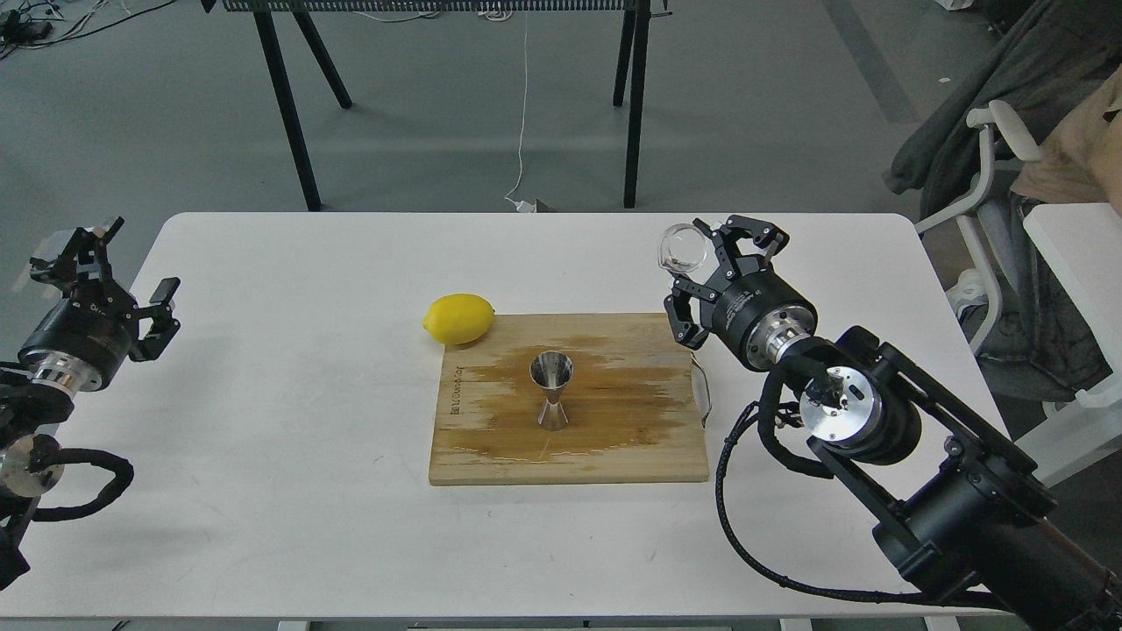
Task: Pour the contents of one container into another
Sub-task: 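Grasp the clear cup with the right hand and lift it, then carry the clear cup over the jigger with the right hand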
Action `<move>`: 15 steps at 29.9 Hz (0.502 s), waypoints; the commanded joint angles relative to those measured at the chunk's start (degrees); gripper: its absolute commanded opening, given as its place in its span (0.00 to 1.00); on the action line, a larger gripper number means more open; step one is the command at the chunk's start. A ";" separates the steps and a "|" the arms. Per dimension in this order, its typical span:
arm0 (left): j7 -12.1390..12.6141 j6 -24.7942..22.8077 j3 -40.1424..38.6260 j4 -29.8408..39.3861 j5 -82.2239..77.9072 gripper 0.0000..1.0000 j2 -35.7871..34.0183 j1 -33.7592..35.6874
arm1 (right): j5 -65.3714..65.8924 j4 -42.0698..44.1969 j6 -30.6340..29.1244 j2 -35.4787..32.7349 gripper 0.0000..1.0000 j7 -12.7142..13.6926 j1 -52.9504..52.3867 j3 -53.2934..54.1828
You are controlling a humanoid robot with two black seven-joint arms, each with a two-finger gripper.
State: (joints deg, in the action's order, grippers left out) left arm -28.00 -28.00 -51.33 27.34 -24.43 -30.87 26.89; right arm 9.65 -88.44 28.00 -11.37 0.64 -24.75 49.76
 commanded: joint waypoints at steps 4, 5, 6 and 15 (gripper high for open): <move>0.00 0.00 0.00 0.00 0.00 0.99 0.02 0.00 | 6.86 0.20 0.00 2.23 0.42 -0.03 -2.75 -7.91; 0.00 0.00 0.00 0.00 0.00 0.99 0.02 -0.09 | 7.48 0.20 0.00 2.23 0.42 -0.03 -3.19 -8.79; 0.00 0.00 0.00 0.00 -0.09 0.99 0.02 -0.09 | 8.01 0.29 0.00 2.23 0.42 -0.03 -3.54 -9.85; 0.00 0.00 0.00 0.00 0.00 0.99 0.11 -0.09 | 13.55 0.73 0.00 2.14 0.41 -0.03 -5.91 -15.39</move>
State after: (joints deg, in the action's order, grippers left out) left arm -28.00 -28.00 -51.33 27.34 -24.51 -30.78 26.81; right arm 21.48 -87.90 28.00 -9.22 0.61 -29.87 35.98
